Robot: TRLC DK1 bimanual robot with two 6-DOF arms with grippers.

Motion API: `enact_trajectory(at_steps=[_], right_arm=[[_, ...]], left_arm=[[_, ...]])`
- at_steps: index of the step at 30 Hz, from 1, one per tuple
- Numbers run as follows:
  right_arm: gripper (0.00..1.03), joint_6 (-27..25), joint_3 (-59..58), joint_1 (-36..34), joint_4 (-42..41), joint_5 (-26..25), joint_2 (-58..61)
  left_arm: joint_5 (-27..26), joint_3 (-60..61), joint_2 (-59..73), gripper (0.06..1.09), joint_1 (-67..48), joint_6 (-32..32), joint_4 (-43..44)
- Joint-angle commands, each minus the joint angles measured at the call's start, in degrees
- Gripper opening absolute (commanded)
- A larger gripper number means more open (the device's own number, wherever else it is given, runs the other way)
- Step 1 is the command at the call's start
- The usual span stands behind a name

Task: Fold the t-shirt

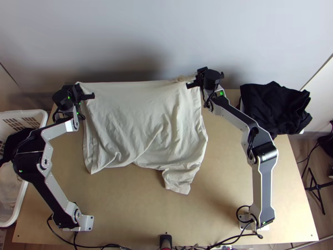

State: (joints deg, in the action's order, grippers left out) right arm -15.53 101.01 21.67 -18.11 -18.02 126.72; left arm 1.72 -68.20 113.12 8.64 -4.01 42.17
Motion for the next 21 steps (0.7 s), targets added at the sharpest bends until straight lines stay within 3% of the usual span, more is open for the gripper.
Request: enact_trajectory(at_steps=[1,10,21], right_arm=[[0.03,0.1,-11.2,3.4,-0.2,-0.4,-7.8],[0.03,-0.2,-28.0,5.7,-0.3,-0.4,-20.1],[0.03,-1.9,-45.7,10.8,0.7,0.0,-32.2]], left_arm=[[-0.6,6.9,-4.3,0.09,-0.4,-3.8,-0.1],[-3.6,24.9,-18.1,0.1,-1.6,-6.8,-0.4],[-13.0,38.9,-29.9,0.09,2.4,-9.3,-2.2]])
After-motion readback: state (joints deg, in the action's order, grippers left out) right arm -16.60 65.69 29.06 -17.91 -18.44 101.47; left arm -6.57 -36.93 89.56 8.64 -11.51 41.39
